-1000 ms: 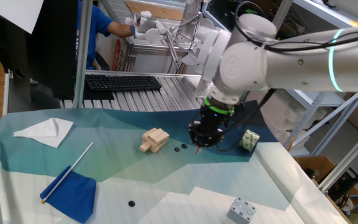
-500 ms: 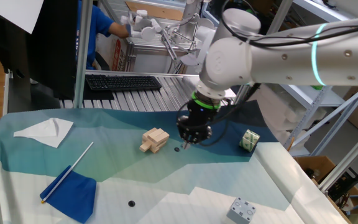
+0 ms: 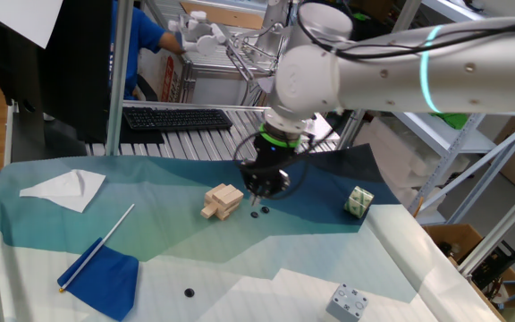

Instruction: Play Jenga

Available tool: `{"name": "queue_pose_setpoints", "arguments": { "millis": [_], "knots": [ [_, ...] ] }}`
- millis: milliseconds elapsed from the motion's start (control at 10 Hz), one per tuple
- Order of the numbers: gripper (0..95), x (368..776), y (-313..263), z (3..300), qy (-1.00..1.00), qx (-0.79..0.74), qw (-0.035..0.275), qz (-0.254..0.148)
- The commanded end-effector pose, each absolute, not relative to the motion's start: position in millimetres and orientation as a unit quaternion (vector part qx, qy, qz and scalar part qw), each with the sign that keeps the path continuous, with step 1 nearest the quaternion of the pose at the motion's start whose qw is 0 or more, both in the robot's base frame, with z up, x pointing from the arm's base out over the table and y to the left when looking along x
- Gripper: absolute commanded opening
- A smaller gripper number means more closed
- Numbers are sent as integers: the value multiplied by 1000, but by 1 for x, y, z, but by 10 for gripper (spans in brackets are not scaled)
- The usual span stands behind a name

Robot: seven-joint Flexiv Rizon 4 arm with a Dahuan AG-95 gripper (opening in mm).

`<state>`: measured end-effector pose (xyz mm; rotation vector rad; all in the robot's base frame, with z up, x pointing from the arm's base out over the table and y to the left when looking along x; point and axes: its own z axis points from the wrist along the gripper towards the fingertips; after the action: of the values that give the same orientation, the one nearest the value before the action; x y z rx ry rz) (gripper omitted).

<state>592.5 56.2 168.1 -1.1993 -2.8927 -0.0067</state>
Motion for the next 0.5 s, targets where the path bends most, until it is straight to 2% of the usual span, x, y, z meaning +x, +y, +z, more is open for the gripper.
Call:
{"name": "queue_pose_setpoints", "arguments": {
  "millis": [100, 500],
  "knots": [
    [0, 607, 55, 163, -919, -394, 1, -1],
    [0, 626, 54, 157, -913, -408, 3, -9]
  ]
}}
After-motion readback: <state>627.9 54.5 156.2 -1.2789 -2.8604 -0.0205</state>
